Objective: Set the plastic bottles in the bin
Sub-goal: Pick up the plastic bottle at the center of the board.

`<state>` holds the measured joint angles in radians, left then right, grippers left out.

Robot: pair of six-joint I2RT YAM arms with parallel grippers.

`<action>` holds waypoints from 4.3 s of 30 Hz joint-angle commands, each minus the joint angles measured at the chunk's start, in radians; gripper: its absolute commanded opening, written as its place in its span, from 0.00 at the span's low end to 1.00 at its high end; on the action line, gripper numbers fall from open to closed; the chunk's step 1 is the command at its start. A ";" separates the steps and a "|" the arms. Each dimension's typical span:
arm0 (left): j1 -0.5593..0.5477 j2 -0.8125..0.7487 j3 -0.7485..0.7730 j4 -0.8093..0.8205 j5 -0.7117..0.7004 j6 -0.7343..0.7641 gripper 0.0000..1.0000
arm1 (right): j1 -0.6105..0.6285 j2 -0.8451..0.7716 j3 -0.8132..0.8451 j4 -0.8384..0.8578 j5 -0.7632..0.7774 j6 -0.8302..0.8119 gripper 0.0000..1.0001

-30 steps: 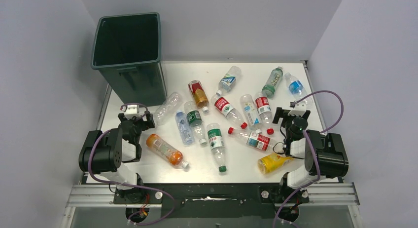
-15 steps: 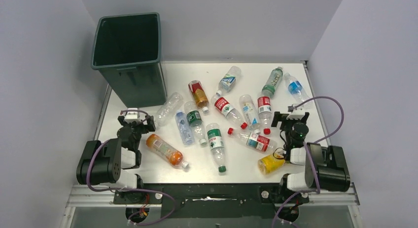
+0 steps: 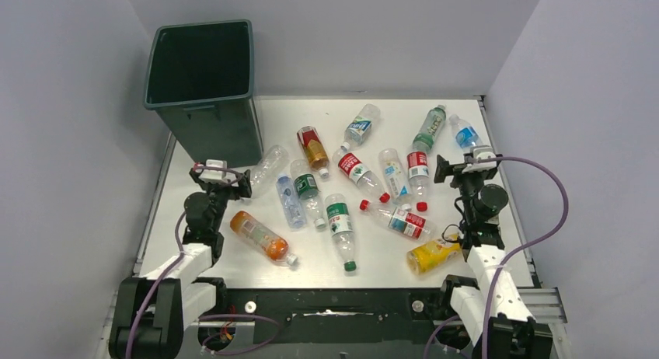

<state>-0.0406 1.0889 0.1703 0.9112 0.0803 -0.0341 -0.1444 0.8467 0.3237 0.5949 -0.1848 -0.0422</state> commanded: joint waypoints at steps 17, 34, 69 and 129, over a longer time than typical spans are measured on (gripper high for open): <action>-0.108 -0.103 0.559 -0.386 0.245 -0.320 0.88 | 0.017 0.025 0.628 -0.631 -0.121 0.259 0.98; -0.222 0.144 0.990 -0.803 0.350 -0.574 0.88 | 0.003 0.093 0.950 -1.076 0.010 0.363 0.98; -0.459 0.297 0.867 -1.186 -0.045 -0.603 0.88 | -0.124 0.087 0.570 -1.008 -0.327 0.546 0.98; -0.681 0.306 0.795 -1.027 -0.073 -0.676 0.88 | 0.002 1.109 1.228 -0.924 -0.025 0.577 0.91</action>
<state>-0.7380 1.4742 0.9981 -0.2562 -0.0177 -0.6880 -0.1581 1.9396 1.4723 -0.3977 -0.1848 0.5148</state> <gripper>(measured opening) 0.882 0.907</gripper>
